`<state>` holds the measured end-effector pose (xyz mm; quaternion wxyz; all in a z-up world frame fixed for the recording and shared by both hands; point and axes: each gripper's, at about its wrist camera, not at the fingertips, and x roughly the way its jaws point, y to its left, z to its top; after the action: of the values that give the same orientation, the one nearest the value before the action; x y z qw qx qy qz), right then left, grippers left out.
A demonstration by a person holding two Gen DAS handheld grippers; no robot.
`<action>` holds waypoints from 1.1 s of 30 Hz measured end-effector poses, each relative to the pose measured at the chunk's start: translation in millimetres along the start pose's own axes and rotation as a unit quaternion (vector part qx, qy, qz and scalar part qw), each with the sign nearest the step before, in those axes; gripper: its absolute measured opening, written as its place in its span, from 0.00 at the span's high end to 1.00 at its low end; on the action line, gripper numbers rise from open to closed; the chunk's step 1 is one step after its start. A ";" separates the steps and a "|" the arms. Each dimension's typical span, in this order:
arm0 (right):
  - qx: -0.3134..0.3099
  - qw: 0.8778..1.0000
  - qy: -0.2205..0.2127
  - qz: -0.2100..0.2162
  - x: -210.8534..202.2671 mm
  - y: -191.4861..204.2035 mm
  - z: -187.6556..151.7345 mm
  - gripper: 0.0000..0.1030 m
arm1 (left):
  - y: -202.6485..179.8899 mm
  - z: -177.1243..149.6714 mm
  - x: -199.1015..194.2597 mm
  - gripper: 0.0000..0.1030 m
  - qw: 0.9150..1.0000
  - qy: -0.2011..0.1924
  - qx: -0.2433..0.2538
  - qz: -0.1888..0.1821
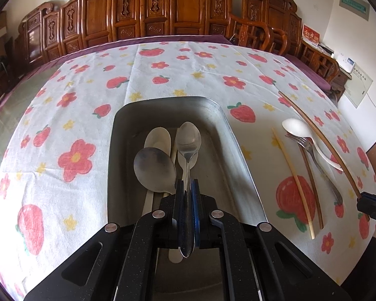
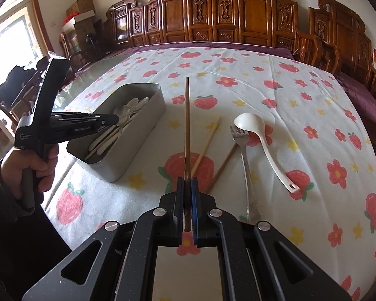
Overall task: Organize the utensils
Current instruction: 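Lower the steel spoon into the tray and open the left tool while the right tool holds the chopstick, then lower the wooden chopstick into the tray and open the right tool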
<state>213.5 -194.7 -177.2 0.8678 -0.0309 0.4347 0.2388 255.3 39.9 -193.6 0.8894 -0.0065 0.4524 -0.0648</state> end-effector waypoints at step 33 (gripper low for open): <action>-0.003 0.998 0.048 0.052 64.3 103.1 41.5 0.94 | 57.5 13.0 -73.5 0.81 0.997 -0.072 -0.009 0.032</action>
<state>231.4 -67.8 -185.0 0.8324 -0.0223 0.4759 0.2830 229.3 105.2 -130.9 0.9212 -0.0047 0.3879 -0.0313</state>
